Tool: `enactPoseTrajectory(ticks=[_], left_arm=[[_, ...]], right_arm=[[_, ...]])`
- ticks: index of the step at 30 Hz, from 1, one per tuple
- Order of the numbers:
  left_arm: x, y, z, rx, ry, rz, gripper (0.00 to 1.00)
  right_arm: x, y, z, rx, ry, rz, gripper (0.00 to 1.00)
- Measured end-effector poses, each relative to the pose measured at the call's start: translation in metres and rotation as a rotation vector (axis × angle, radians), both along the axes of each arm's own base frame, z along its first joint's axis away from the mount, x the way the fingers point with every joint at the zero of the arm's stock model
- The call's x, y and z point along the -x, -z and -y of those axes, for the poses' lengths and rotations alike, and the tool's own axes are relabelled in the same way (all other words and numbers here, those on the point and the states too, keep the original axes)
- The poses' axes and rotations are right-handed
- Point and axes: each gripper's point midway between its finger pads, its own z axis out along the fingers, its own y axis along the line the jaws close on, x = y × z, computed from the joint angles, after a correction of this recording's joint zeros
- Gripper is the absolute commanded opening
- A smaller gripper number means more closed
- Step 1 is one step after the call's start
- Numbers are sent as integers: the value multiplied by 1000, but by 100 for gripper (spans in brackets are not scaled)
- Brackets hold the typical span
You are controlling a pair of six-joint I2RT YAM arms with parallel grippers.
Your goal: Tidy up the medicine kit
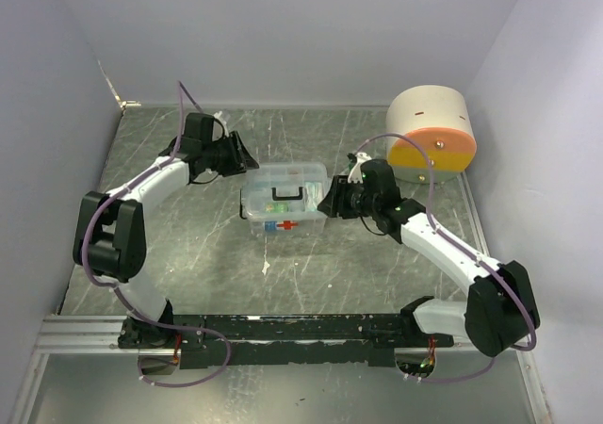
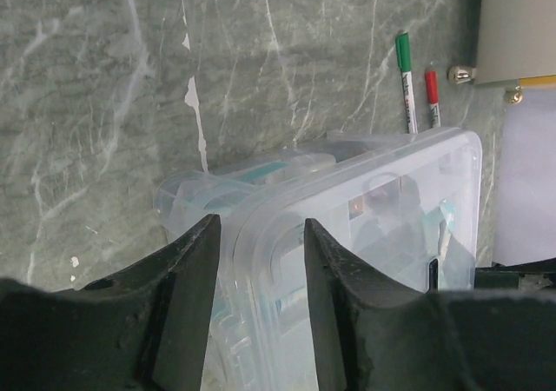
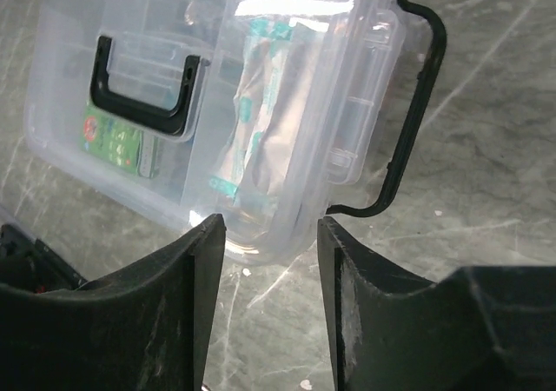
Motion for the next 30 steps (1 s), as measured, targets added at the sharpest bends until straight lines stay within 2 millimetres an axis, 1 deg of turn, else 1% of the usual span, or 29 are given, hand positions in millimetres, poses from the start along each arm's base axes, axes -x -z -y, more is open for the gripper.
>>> enactPoseTrajectory(ticks=[2, 4, 6, 7, 8, 10, 11, 13, 15, 16, 17, 19, 21, 22, 24, 26, 28, 30], left_arm=[[2, 2, 0, -14, -8, -7, 64], [6, 4, -3, -40, -25, -24, 76], [9, 3, -11, -71, -60, -33, 88], [12, -1, -20, -93, -100, -26, 95], [15, -5, -27, -104, -126, -17, 99], [23, -15, -44, -113, -193, 18, 100], [28, -19, -51, -108, -221, 36, 100], [36, -24, -61, -93, -259, 58, 100], [43, -20, -67, -74, -285, 62, 94], [46, -14, -68, -66, -292, 55, 92], [48, -7, -67, -54, -298, 42, 89], [56, 10, -62, -12, -295, 8, 87], [64, 26, -55, 38, -290, -42, 88], [65, 30, -50, 77, -288, -59, 89], [61, 29, -43, 140, -289, -58, 90], [62, 31, -38, 185, -284, -61, 91], [64, 32, -33, 230, -281, -67, 92], [65, 33, -30, 273, -286, -70, 95]], right_arm=[[-2, -1, 4, 30, 42, -13, 56], [-6, -5, 10, 70, 87, -17, 58], [-15, -15, 16, 97, 129, 1, 61], [-21, -24, 17, 109, 148, 19, 62], [-25, -32, 16, 116, 160, 34, 63], [-33, -46, 11, 138, 174, 64, 65], [-37, -54, 5, 152, 178, 83, 65], [-43, -62, -11, 175, 164, 112, 66], [-45, -63, -28, 198, 137, 124, 69], [-46, -61, -40, 217, 116, 127, 71], [-46, -59, -49, 227, 98, 127, 71], [-47, -53, -69, 253, 58, 130, 71], [-48, -46, -90, 276, 15, 133, 72], [-49, -43, -100, 287, -2, 134, 72], [-51, -37, -118, 315, -30, 137, 72], [-51, -31, -129, 338, -45, 138, 72], [-51, -22, -137, 369, -55, 136, 72], [-53, -20, -142, 394, -52, 152, 69]])
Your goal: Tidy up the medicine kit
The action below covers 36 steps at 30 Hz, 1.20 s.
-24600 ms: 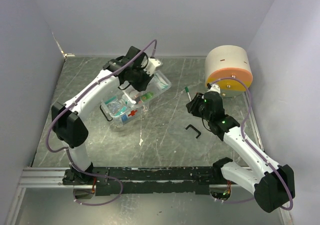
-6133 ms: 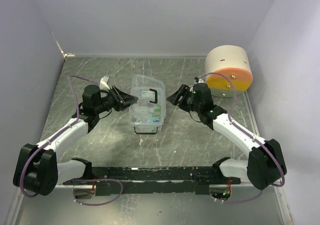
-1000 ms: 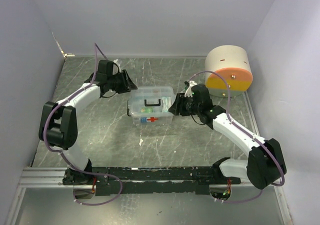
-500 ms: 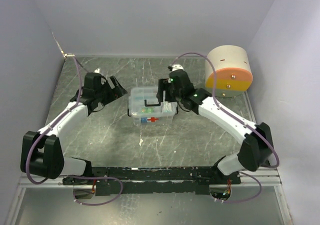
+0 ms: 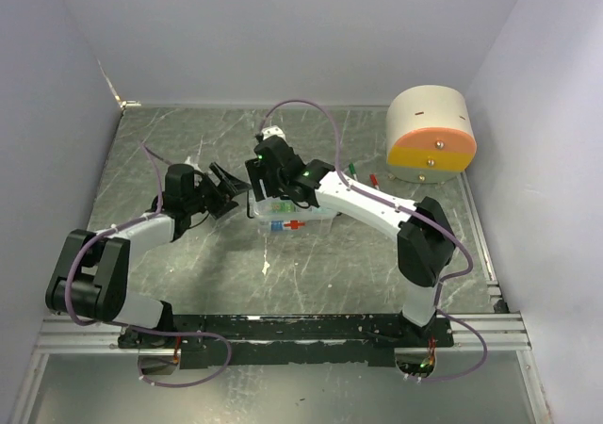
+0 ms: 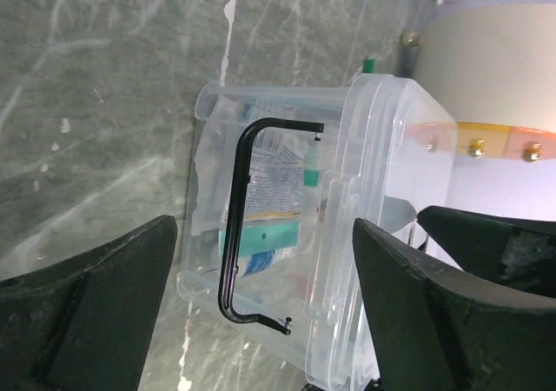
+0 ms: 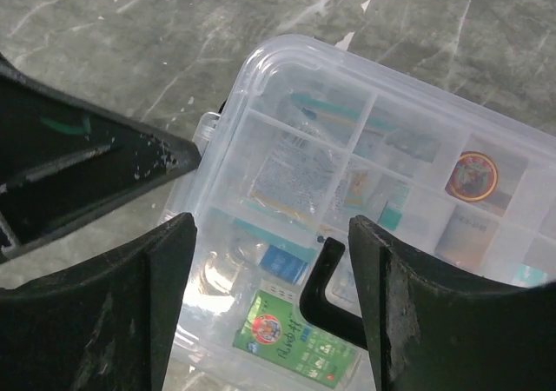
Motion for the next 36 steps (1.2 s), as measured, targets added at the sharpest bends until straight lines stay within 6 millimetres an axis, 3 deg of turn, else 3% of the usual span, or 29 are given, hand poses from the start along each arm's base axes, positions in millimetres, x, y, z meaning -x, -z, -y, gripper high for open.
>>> enactPoseTrajectory(ticks=[7, 15, 23, 36], left_arm=[[15, 7, 8, 181, -35, -15, 100], [15, -14, 18, 284, -22, -5, 100], [16, -12, 24, 445, -50, -51, 100], [24, -17, 14, 389, -88, -43, 100]], right_arm=[[-3, 3, 4, 44, 24, 18, 55], [-4, 5, 4, 34, 30, 27, 53], [-4, 5, 2, 18, 31, 33, 53], [-3, 4, 2, 4, 33, 34, 53]])
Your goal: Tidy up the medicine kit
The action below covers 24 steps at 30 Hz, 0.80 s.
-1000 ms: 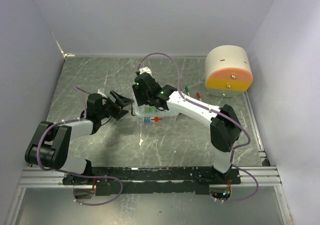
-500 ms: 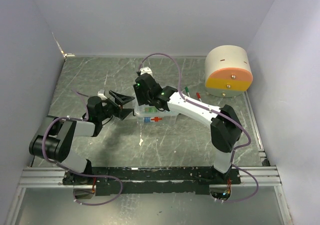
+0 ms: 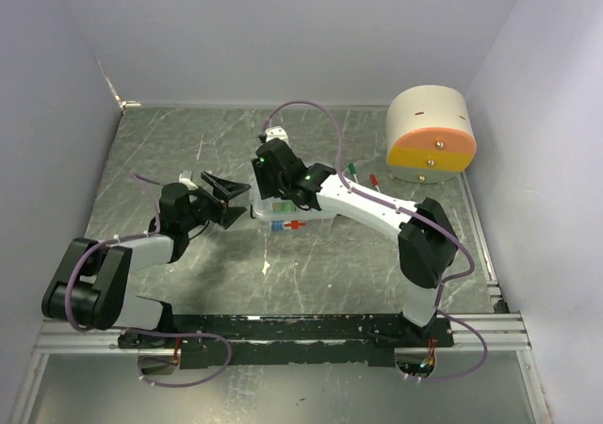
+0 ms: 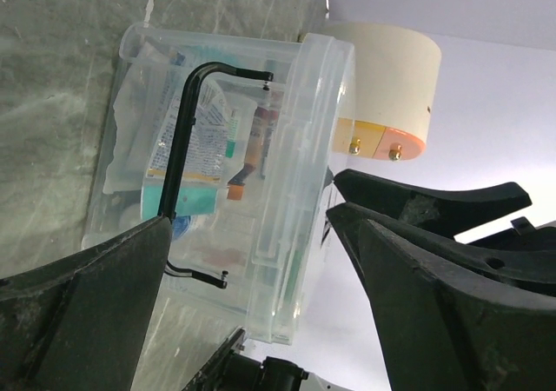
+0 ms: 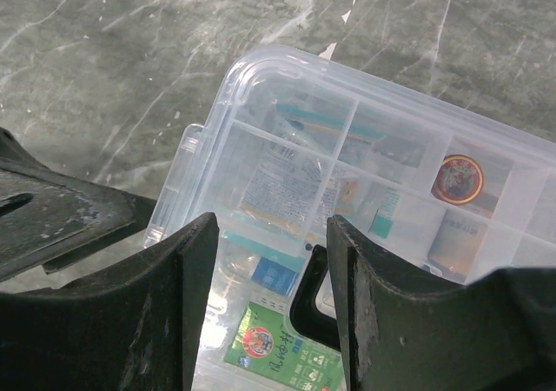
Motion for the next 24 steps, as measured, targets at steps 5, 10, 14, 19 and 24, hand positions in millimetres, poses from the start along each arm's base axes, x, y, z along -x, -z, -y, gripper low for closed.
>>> enactPoseTrajectory(ticks=[5, 10, 14, 19, 24], left_arm=[[2, -7, -5, -8, -30, -3, 98], [12, 3, -11, 39, -77, -77, 95], [21, 9, -18, 102, -148, -148, 89], [20, 2, -27, 111, -222, -179, 70], [8, 4, -31, 9, -237, -182, 56]], right_arm=[[0, 0, 0, -4, 1, 0, 53], [0, 0, -1, -8, 2, -2, 53], [1, 0, -1, -11, 2, -4, 52], [1, -1, -3, -18, -2, -7, 51], [2, 0, -4, -24, -5, -9, 51]])
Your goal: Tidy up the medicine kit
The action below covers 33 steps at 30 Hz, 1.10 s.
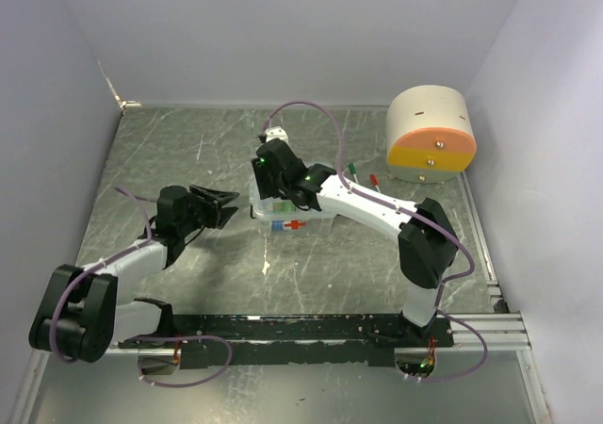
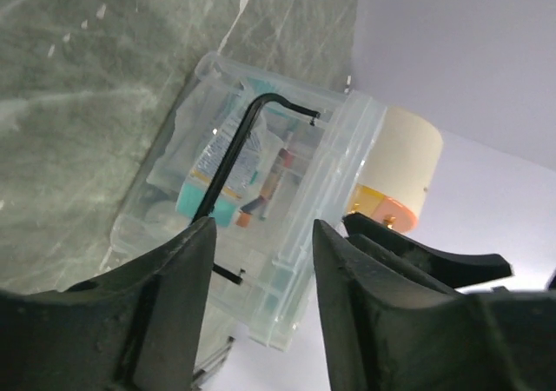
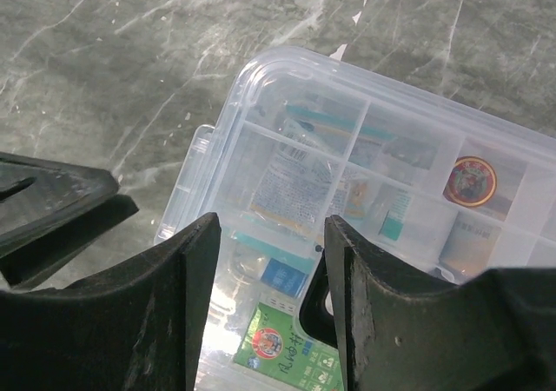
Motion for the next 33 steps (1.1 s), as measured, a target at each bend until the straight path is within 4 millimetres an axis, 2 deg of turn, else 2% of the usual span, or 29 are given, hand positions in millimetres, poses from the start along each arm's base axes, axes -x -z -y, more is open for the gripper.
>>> enactPoseTrajectory(ticks=[3, 7, 12, 17, 21, 23, 25, 31, 33], left_arm=[[-6, 10, 4, -54, 44, 0, 52], [-9, 30, 14, -130, 144, -17, 53], [-10, 33, 22, -235, 274, 63, 57], [-9, 38, 33, -273, 392, 130, 52], [-6, 54, 40, -266, 456, 124, 44], [-6, 56, 42, -258, 472, 132, 40], [-6, 54, 44, -253, 483, 154, 36], [-6, 44, 41, -289, 489, 198, 9], [-5, 41, 39, -310, 487, 200, 7]], right_arm=[[0, 0, -1, -5, -1, 3, 51], [0, -1, -1, -9, -3, 4, 51], [0, -1, -1, -9, -3, 4, 50], [0, -1, -2, -9, -3, 4, 50], [0, -1, -2, -9, -4, 3, 50], [0, -1, -2, -9, -4, 3, 50], [0, -1, -2, -10, -5, 3, 50], [0, -1, -2, -11, -5, 2, 50], [0, 0, -2, -10, -6, 1, 49]])
